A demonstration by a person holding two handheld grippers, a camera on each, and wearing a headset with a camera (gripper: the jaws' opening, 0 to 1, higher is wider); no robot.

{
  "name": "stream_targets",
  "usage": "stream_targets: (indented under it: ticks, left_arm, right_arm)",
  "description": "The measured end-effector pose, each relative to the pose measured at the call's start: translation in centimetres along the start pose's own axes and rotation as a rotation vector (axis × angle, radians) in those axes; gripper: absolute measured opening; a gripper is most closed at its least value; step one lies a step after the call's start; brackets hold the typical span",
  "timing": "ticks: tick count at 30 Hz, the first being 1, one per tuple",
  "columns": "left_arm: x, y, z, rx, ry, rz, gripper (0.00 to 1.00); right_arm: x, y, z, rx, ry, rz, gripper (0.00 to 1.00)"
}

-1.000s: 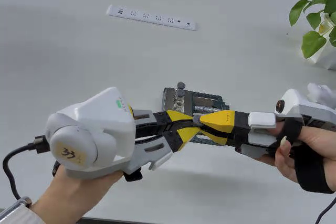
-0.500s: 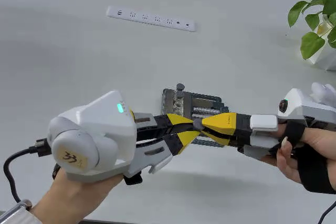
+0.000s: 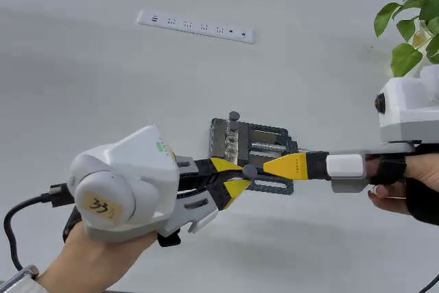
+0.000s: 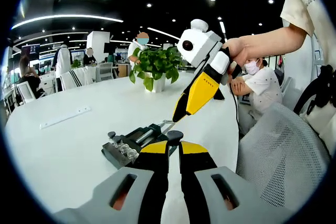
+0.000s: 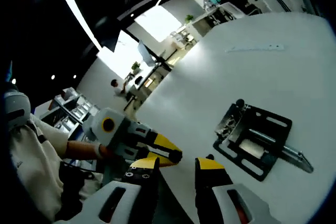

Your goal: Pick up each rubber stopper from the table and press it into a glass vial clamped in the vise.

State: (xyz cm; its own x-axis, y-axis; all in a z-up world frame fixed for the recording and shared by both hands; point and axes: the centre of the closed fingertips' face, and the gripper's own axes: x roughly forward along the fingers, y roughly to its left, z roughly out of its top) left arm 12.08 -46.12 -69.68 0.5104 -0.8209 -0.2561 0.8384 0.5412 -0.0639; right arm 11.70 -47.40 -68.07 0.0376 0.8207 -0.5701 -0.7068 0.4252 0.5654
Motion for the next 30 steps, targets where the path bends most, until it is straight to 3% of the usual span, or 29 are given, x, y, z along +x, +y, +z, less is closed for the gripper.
stream_targets:
  ticks: [1,3,15,18,21,30]
  left_arm:
    - [0.0,-0.2,-0.1,0.004,0.006,-0.007,0.03]
    - [0.1,-0.3,-0.3,0.001,0.014,-0.017,0.03]
    - [0.3,-1.2,-0.7,0.0,0.035,-0.072,0.03]
    - [0.3,-1.5,-0.7,0.0,0.036,-0.083,0.03]
    - [0.4,-1.7,-0.7,-0.002,0.036,-0.088,0.03]
    - [0.5,-2.0,-0.8,-0.003,0.037,-0.101,0.03]
  right_arm:
    - [0.1,-0.1,-0.2,-0.084,0.037,-0.031,0.23]
    - [0.2,0.1,-0.6,-0.187,0.102,-0.044,0.24]
    - [0.3,0.0,-1.4,-0.646,0.39,-0.087,0.18]
    - [0.5,0.4,-1.8,-0.697,0.446,-0.048,0.18]
    - [0.7,0.4,-2.0,-0.709,0.469,-0.037,0.16]
    - [1.3,-0.1,-2.6,-0.81,0.559,-0.05,0.15]
